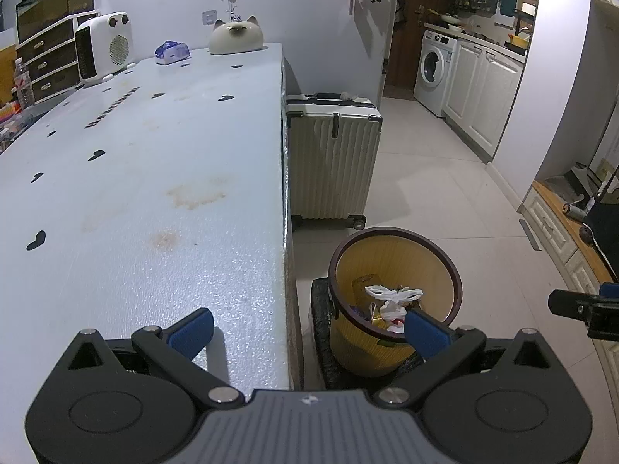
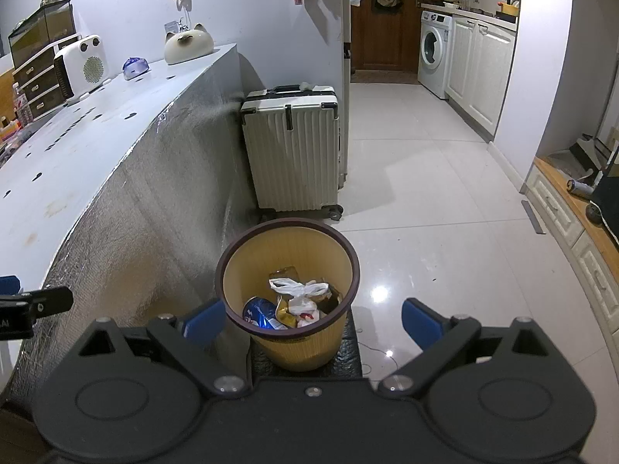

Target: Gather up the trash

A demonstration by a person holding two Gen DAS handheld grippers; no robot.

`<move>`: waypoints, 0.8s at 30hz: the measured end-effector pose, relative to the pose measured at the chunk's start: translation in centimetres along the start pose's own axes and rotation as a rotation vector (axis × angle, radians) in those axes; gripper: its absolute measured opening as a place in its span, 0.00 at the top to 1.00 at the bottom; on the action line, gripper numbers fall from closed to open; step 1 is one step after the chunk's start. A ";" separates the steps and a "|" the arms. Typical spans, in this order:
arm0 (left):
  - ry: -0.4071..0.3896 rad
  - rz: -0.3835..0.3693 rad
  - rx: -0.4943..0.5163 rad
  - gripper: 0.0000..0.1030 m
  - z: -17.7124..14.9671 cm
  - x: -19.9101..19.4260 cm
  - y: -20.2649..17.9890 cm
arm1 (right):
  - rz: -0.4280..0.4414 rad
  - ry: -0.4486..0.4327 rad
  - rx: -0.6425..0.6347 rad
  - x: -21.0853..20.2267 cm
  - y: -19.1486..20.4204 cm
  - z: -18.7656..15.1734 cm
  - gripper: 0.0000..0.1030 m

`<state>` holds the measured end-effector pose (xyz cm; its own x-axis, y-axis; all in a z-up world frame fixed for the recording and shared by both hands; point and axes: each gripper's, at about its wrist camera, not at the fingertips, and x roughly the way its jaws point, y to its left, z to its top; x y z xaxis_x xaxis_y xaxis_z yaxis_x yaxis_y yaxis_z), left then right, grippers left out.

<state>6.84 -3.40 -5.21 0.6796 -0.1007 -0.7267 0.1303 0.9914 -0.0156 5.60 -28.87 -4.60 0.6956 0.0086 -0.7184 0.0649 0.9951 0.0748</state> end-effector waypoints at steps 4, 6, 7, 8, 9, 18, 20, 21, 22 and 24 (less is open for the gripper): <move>-0.001 0.000 0.000 0.00 0.1 -0.1 -0.1 | 0.000 0.000 0.000 0.0 0.0 0.0 0.04; -0.002 0.000 0.000 0.00 0.2 -0.1 -0.1 | 0.000 0.000 0.000 0.0 0.0 0.0 0.04; -0.003 0.000 0.000 0.00 0.4 -0.2 -0.2 | 0.000 0.000 0.000 0.0 0.0 0.0 0.04; -0.003 -0.001 0.000 0.00 0.4 -0.2 -0.2 | 0.000 0.000 0.000 0.0 0.0 0.0 0.04; -0.003 -0.001 0.001 0.00 0.4 -0.2 -0.2 | 0.001 0.000 0.000 0.0 0.0 0.0 0.04; -0.005 -0.002 0.002 0.00 0.5 -0.3 -0.4 | 0.001 0.000 0.000 0.0 0.0 0.0 0.04; -0.005 -0.001 0.002 0.00 0.5 -0.3 -0.4 | 0.001 0.000 0.000 0.0 0.0 0.0 0.04; -0.005 -0.002 0.002 0.00 0.5 -0.3 -0.4 | 0.001 0.000 -0.001 0.0 0.0 0.0 0.04; -0.006 -0.001 0.002 0.00 0.5 -0.3 -0.4 | 0.001 0.001 -0.001 0.0 0.0 0.0 0.04; -0.006 -0.002 0.002 0.00 0.5 -0.3 -0.4 | -0.001 0.001 0.000 0.0 0.0 0.0 0.04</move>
<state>6.91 -3.76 -4.65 0.6833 -0.1030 -0.7228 0.1333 0.9910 -0.0153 5.59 -28.88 -4.63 0.6950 0.0074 -0.7190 0.0657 0.9951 0.0738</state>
